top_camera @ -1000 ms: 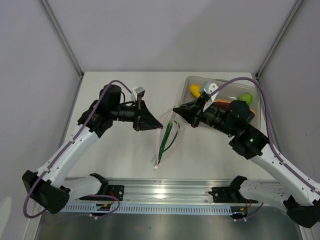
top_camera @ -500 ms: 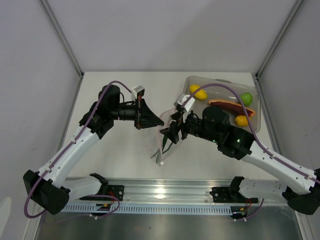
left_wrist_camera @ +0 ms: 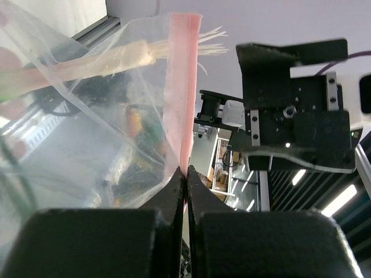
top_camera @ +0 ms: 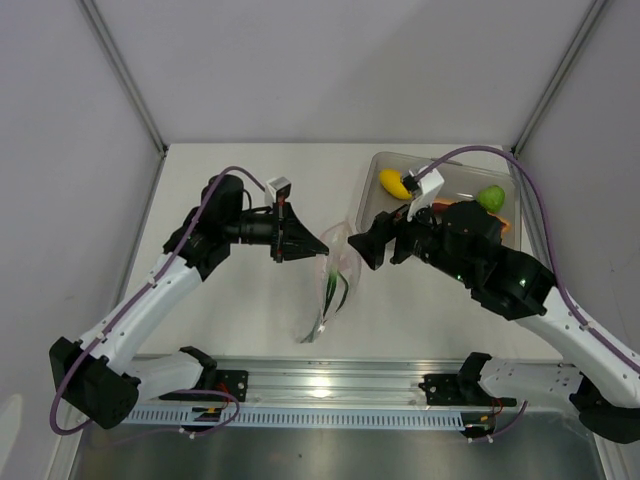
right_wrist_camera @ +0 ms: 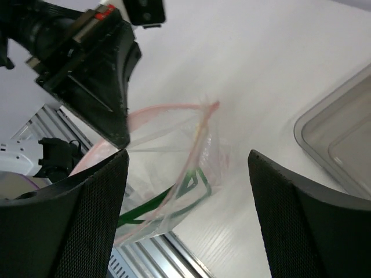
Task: Place the food in the zip-top bag and seal the zipper
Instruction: Place the fake vegetable in the zipper food storage bag, then pick up the fake food from the bin.
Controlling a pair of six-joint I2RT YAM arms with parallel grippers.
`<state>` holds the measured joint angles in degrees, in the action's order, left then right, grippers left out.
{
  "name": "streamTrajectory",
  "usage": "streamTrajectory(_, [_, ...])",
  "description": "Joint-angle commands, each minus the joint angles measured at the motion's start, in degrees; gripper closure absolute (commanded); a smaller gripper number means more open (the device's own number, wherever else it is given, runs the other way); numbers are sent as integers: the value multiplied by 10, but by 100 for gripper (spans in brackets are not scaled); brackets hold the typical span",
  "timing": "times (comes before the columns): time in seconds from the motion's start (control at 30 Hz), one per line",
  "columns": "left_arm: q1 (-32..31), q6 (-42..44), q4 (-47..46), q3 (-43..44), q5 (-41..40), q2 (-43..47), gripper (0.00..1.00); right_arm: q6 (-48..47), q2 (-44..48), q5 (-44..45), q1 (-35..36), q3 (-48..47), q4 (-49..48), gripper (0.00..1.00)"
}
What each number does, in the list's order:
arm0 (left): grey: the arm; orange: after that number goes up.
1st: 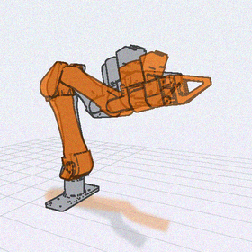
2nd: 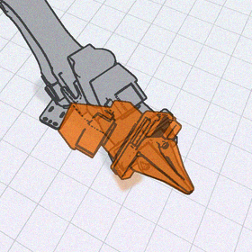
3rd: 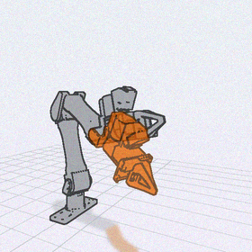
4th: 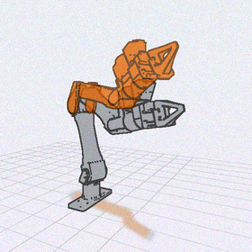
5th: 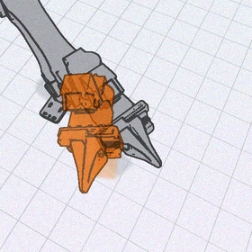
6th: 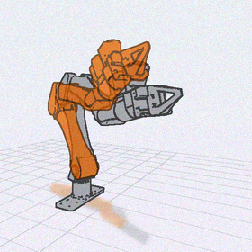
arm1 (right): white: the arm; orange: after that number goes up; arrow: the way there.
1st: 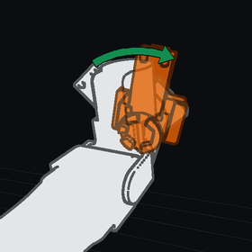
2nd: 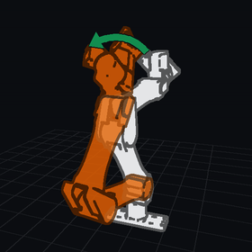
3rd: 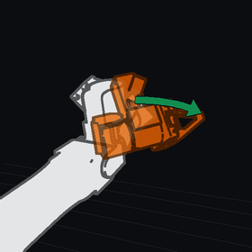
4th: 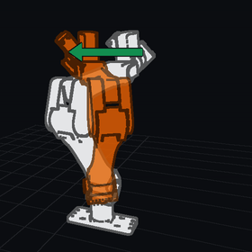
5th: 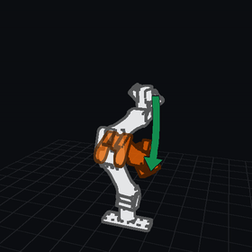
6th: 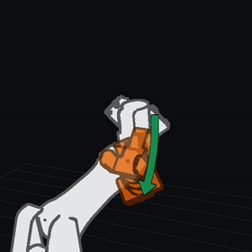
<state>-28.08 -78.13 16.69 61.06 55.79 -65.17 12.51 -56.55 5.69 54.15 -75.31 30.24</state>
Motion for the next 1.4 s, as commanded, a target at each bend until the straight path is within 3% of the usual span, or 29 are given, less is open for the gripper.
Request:
streamTrajectory(0.0, [3, -17, -32, 2, 15, 14, 99, 62, 4, -1, -19, -19, 64, 16])
streamTrajectory(0.17, [5, 28, 14, 16, -9, 22, 99, 120, -5, 32, -86, -13, 110, 16])
streamTrajectory(0.4, [10, 103, 118, 56, -81, 48, 99, 178, -16, -49, -232, -9, 112, 17])
streamTrajectory(0.6, [11, 168, 191, 76, -141, 62, 99, 204, -57, -215, -430, 34, 78, 18])
streamTrajectory(0.93, [11, 249, 235, 73, -229, 72, 99, 284, -109, -207, -633, 96, 14, 20])
streamTrajectory(1.07, [11, 279, 230, 77, -233, 63, 99, 316, -130, -229, -683, 123, -23, 22])
streamTrajectory(1.37, [12, 315, 208, 76, -218, 34, 99, 382, -158, -160, -696, 176, -100, 27])
